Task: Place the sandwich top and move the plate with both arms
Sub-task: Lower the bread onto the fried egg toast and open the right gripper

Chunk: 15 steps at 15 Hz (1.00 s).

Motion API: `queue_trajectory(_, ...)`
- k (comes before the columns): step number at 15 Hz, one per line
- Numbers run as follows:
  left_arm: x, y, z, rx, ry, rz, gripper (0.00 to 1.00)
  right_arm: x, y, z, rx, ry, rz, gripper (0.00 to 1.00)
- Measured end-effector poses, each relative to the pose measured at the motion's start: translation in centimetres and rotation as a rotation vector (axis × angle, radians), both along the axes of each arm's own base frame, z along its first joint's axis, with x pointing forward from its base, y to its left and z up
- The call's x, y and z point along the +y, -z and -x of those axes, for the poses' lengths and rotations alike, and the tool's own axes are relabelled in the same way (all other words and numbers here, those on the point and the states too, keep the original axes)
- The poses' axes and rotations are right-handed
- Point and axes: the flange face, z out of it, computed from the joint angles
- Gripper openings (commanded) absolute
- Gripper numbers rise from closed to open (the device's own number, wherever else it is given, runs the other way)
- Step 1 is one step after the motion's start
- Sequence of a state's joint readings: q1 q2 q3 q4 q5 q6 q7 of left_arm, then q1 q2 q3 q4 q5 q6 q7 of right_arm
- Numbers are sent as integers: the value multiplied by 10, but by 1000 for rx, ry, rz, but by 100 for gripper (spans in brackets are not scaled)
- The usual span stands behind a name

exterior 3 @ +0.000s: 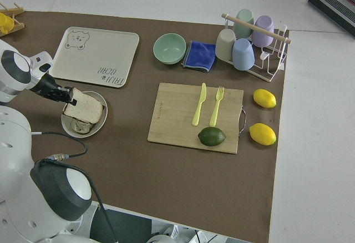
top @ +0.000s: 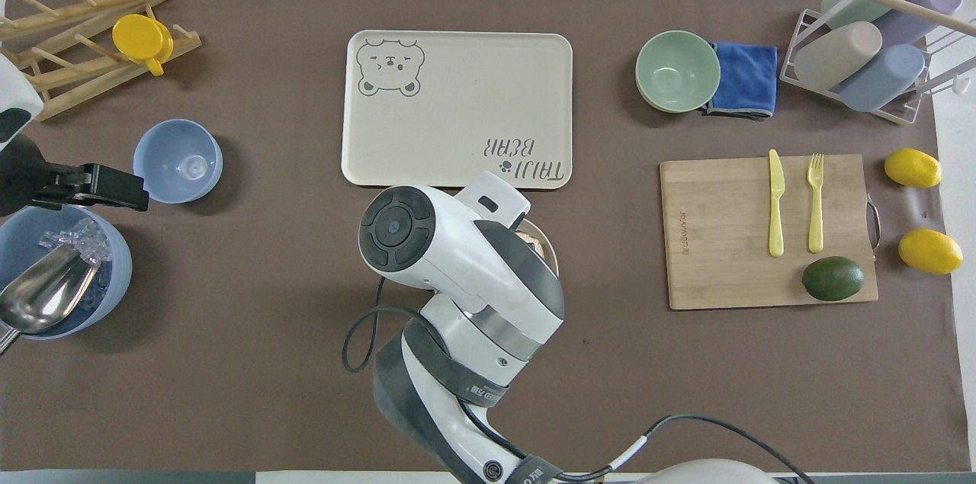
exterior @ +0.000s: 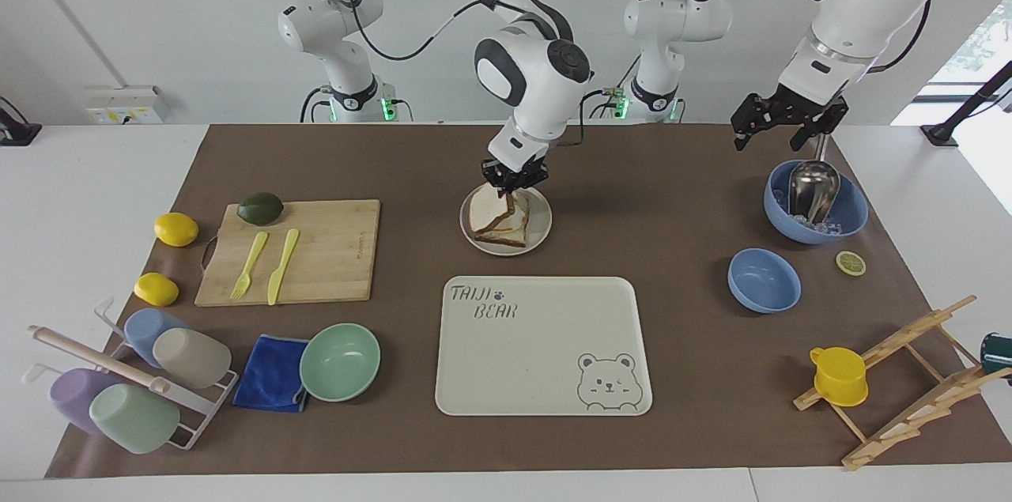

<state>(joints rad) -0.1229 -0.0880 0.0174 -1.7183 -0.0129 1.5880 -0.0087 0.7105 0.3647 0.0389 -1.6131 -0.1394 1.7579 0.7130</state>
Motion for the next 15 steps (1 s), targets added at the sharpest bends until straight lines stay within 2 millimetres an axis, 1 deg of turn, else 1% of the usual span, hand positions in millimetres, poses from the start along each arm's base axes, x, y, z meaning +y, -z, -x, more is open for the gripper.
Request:
queue_trajectory(2, 0, 0, 0, 0, 0, 0, 100, 2, 1, -1, -1, 9, -34, 0)
queue_trajectory(5, 0, 0, 0, 0, 0, 0, 100, 3, 9, -2, -5, 18, -68, 0)
queue_trajectory(6, 0, 0, 0, 0, 0, 0, 100, 2, 12, -3, -3, 28, -87, 9)
queue_trajectory(8, 0, 0, 0, 1, 0, 0, 100, -1, 16, -8, 0, 56, -127, 21)
queue_trajectory(9, 0, 0, 0, 2, 0, 0, 100, -5, 18, -12, 2, 76, -151, 34)
queue_trajectory(10, 0, 0, 0, 2, 0, 0, 100, -7, 19, -16, 3, 97, -177, 40)
queue_trajectory(11, 0, 0, 0, 2, 0, 0, 100, -9, 21, -18, 6, 113, -199, 53)
queue_trajectory(12, 0, 0, 0, 2, 0, 0, 100, -9, 23, -19, 3, 121, -214, 57)
queue_trajectory(15, 0, 0, 0, 3, 0, 0, 100, -9, 32, -16, -1, 122, -223, 61)
